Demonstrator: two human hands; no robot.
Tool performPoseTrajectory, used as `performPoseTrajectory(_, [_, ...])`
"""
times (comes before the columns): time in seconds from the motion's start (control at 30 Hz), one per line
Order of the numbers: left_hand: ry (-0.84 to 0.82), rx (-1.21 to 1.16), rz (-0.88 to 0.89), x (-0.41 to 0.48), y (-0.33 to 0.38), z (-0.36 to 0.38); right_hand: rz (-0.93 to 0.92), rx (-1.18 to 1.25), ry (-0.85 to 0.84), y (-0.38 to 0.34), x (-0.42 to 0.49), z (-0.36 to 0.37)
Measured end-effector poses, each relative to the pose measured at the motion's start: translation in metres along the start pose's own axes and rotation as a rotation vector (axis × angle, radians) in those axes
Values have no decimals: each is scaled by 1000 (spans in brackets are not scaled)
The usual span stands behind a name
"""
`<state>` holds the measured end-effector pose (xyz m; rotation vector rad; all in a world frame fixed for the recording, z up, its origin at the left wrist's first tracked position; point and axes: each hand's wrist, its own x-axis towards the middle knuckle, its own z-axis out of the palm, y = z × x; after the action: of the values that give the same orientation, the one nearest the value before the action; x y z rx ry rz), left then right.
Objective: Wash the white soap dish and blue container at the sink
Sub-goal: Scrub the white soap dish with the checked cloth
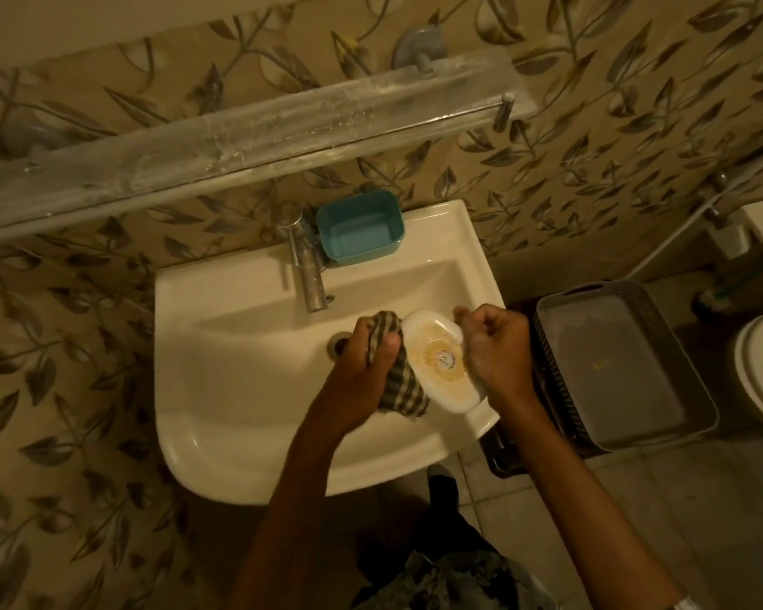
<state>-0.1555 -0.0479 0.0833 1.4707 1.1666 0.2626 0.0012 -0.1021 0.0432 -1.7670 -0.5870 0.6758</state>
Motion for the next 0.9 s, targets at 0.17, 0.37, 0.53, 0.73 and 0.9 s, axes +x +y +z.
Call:
performPoseTrajectory(0.17, [450, 14, 162, -5, -9, 27, 471, 309, -181, -12, -25, 18])
performPoseTrajectory(0.37, [447, 131, 487, -11, -1, 24, 560, 889, -724, -20, -40, 18])
performPoseTrajectory(0.53, [302, 399, 705, -58, -28, 73, 816, 951, -728, -33, -18, 16])
performPoseTrajectory(0.73, [637, 297, 643, -11, 32, 67, 683, 1049, -650, -20, -22, 17])
performPoseTrajectory(0.9, [333, 250, 477, 19, 29, 24, 694, 973, -667, -26, -16, 18])
